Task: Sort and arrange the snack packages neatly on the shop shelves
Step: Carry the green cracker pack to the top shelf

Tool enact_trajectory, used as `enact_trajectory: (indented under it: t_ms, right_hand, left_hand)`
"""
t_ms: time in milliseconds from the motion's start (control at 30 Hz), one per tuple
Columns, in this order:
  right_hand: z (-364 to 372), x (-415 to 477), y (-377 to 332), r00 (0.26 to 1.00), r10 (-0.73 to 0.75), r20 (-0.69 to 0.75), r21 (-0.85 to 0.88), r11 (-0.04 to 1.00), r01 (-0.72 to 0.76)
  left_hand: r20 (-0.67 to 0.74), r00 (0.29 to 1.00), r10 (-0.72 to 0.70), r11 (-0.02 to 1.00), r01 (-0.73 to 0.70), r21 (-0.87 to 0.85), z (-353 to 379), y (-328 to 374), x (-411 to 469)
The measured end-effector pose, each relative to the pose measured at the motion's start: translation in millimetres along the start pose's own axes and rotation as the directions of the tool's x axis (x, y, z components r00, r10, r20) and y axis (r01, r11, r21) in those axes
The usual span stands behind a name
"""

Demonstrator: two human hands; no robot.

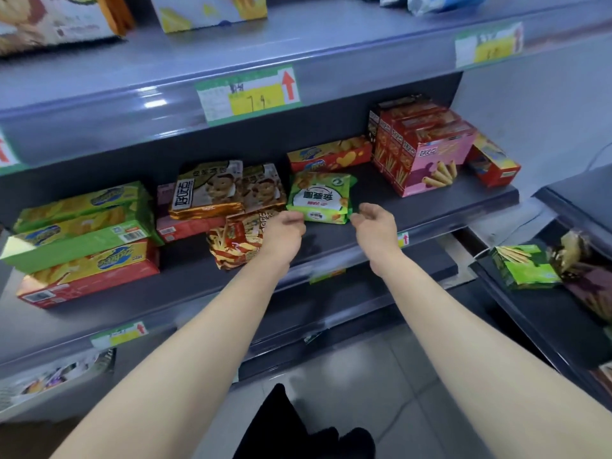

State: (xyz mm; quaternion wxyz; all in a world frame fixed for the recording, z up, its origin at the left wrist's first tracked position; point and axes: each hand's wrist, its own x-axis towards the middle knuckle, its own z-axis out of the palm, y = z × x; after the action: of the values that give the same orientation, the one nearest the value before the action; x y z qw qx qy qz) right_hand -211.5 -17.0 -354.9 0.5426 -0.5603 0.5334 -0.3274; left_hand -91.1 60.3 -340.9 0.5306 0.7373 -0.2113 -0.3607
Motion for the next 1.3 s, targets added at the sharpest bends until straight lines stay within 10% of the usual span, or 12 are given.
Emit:
enact_trajectory:
  t_ms: [467, 633, 1300]
  right_hand:
    - [10.0, 115.9, -10.6, 0.988, 0.004, 0.155, -0.137, 0.990, 0.017]
    - [32.5, 163.0, -20.2, 0.954, 0.004, 0.300, -0.472, 0.869, 0.145]
    - [-29.5, 158.5, 12.9, 0.908, 0.184, 0.376, -0.833, 0.497, 0.244]
  left_hand:
    - [0.131, 0.927, -0.351, 0.873, 0.375, -0.311, 61.1, -10.7, 79.1]
    - [0.134, 0.895, -0.426, 0.828, 0.445, -0.340, 63.8, -12.1, 102.3]
    - [-0.113, 0.943, -0.312, 0.947, 0.299, -0.113, 101.4, 2.6, 86.9]
